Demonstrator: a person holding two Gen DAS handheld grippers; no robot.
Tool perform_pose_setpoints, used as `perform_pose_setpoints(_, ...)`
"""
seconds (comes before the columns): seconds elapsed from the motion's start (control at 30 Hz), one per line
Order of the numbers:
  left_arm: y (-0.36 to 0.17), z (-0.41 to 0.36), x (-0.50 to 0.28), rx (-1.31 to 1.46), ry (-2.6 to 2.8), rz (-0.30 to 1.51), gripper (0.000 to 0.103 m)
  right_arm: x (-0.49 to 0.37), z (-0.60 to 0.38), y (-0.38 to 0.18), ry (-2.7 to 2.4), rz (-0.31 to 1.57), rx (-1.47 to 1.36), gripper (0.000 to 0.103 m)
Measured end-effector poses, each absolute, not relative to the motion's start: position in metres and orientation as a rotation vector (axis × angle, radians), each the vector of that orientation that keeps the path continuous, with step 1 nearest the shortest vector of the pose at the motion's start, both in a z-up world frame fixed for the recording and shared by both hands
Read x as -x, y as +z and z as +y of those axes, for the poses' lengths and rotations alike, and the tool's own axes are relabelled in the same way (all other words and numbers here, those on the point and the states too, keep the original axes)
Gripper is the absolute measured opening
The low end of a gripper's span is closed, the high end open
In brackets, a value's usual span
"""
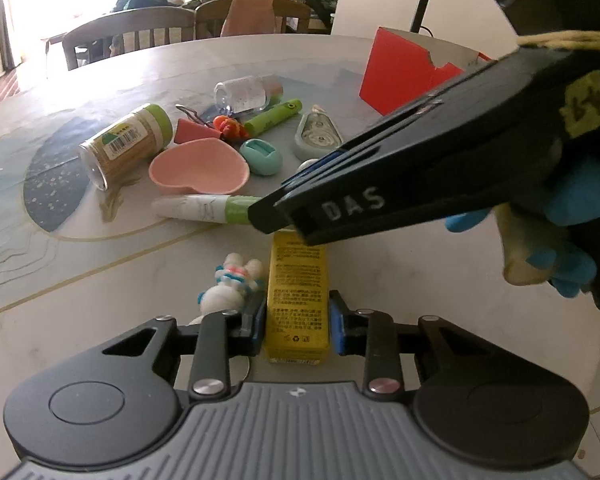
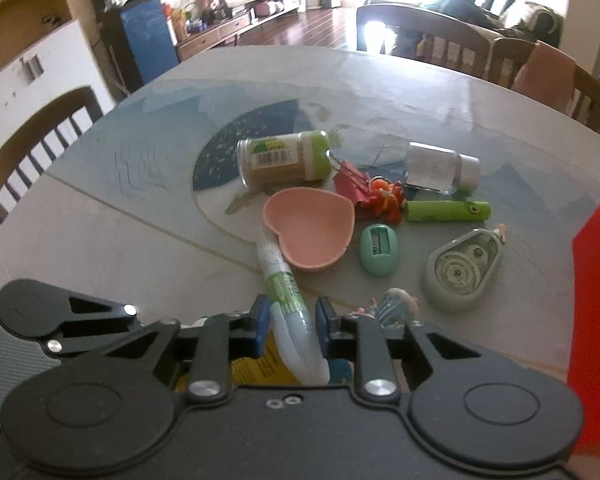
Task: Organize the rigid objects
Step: 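Grasp the yellow box with the left tool while the right tool grasps the white-green marker, then carry the yellow box and marker over the red box with both tools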
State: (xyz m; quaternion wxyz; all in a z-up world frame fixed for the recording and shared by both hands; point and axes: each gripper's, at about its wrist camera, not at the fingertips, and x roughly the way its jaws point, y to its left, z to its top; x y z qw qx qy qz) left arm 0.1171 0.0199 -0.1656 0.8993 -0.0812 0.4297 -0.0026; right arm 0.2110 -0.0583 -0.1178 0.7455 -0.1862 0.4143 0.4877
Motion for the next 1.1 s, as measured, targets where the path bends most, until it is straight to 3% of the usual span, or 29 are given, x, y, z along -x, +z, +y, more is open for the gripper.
perform_pose_setpoints(0.1, -0.161, 0.023, -0.114, 0.197, -0.001, 0.887, 0.030, -0.208, -0.066, -0.111, 1.059, 0.912, 0.374, 0.008)
perform_pose_setpoints(0.37, -0.147, 0.023, -0.099, 0.237, -0.005, 0.874, 0.030, -0.200, -0.083, -0.106, 1.063, 0.915, 0.374, 0.008)
perform_pose_setpoints(0.47, -0.148, 0.021, -0.095, 0.239, 0.002, 0.873, 0.030, -0.198, -0.087, -0.105, 1.051, 0.900, 0.368, 0.000)
perform_pose_setpoints(0.67, -0.143, 0.018, -0.086, 0.240, 0.011, 0.864, 0.030, -0.200, -0.102, -0.091, 1.035, 0.883, 0.305, 0.000)
perform_pose_setpoints(0.7, -0.143, 0.019, -0.085, 0.241, 0.015, 0.861, 0.030, -0.199, -0.105, -0.091, 1.049, 0.883, 0.314, 0.003)
perform_pose_setpoints(0.77, -0.142, 0.019, -0.083, 0.248, 0.019, 0.858, 0.030, -0.197, -0.110, -0.093, 1.057, 0.882, 0.339, 0.025)
perform_pose_setpoints(0.93, -0.137, 0.020, -0.072, 0.253, 0.027, 0.844, 0.030, -0.192, -0.116, -0.106, 1.047, 0.892, 0.386, 0.034)
perform_pose_setpoints(1.1, -0.131, 0.027, -0.060, 0.274, 0.055, 0.829, 0.030, -0.185, -0.114, -0.127, 1.046, 0.913, 0.450, 0.036)
